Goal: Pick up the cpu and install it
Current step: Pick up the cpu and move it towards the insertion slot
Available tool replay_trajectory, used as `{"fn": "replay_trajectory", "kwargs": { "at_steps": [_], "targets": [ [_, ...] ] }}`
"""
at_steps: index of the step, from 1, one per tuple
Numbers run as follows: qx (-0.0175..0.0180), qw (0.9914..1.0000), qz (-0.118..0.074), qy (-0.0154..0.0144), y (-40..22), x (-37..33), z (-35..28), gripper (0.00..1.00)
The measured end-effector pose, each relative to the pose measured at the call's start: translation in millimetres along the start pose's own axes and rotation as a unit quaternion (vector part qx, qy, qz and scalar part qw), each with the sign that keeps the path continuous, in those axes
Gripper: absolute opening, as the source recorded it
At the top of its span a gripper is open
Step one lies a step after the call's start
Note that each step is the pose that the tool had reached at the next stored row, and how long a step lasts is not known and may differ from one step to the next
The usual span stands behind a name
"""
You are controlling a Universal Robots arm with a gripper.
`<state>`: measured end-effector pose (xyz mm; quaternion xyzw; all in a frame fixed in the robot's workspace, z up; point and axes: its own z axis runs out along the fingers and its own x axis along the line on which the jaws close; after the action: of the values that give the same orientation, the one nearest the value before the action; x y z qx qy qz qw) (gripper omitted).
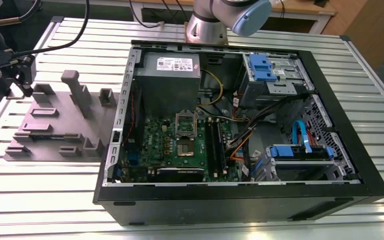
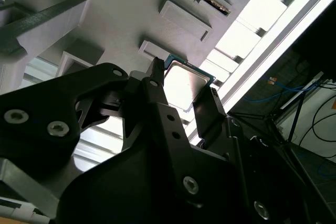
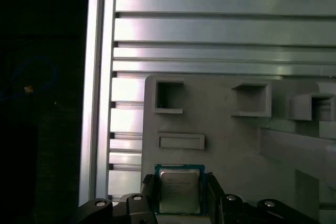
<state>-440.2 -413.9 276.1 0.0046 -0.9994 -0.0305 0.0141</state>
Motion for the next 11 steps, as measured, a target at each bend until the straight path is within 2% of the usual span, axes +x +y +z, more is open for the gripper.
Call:
{"fn": "replay_trajectory", "kwargs": {
  "at_steps": [11],
  "targets": [
    [0.0, 1.0, 0.0, 0.0, 0.2, 0.1, -3.9, 0.47]
  ]
}}
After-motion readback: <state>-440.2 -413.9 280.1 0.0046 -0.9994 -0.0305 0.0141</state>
